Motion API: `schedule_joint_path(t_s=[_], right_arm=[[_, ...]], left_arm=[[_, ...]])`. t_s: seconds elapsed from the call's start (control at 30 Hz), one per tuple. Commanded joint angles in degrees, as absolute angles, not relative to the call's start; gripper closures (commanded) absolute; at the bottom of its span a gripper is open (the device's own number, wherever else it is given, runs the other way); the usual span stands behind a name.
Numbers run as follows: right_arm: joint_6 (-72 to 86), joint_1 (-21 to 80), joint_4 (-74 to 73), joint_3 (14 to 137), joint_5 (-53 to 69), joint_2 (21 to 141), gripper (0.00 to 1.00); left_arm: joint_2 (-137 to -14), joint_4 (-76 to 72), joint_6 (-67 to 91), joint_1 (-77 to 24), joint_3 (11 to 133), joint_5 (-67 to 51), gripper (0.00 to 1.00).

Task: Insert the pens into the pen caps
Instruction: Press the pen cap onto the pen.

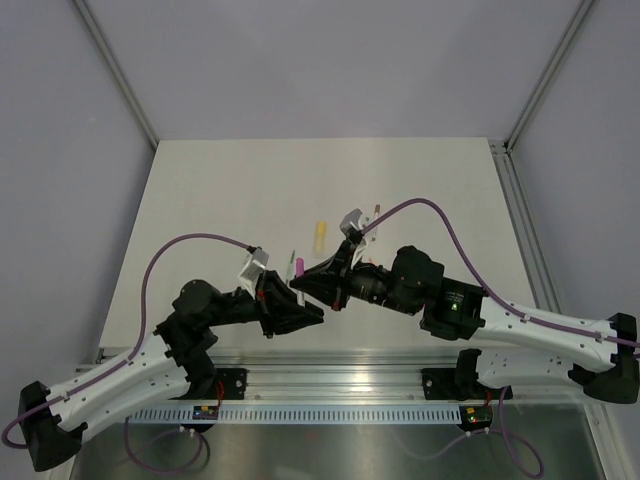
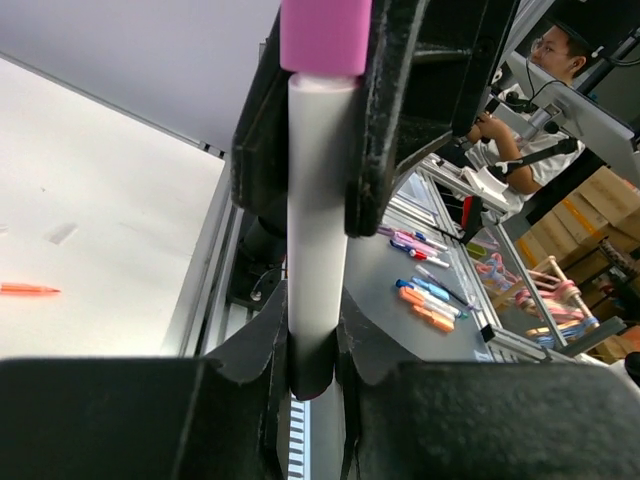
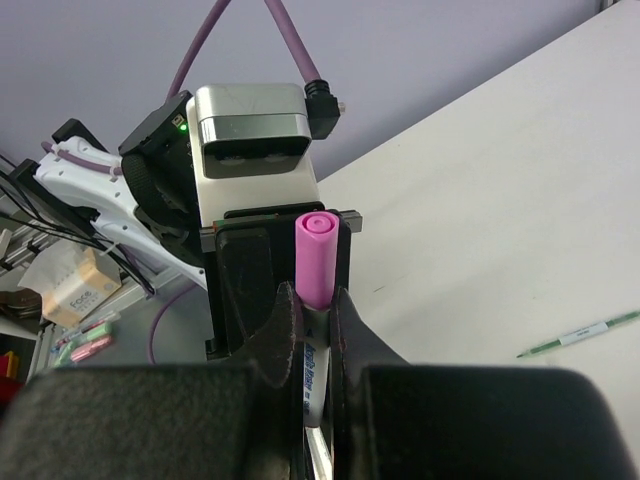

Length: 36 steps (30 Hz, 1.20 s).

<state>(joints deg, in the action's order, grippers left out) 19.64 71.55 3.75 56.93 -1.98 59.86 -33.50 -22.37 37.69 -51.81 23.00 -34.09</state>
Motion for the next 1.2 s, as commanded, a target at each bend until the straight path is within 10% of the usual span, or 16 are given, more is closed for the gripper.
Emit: schedule_joint_path(t_s=[0.0,0.2,0.77,1.17], right_arm=[[18.54,71.19,4.84,55.55,-0.26,57.92,1.00],[20.21,71.10,3.61,53.44,-2.19,57.13,0.98],[20.40,71.19,-4.13,58.35,-3.95,55.90,0.24],[18.19,63.20,-0.62,66.18,4.83,62.13,0.20]], left_arm=[[-33.92,-25.49,37.44,-51.68,24.52,-32.26,1.00],[-33.22,-23.47,36.04,-51.68,24.79,-30.15,1.00],[-31.20,-20.48,33.40,-51.68,22.59,-25.14,1.00],[-26.89,-16.61,32.87,-51.68,20.57,-19.16,1.00]])
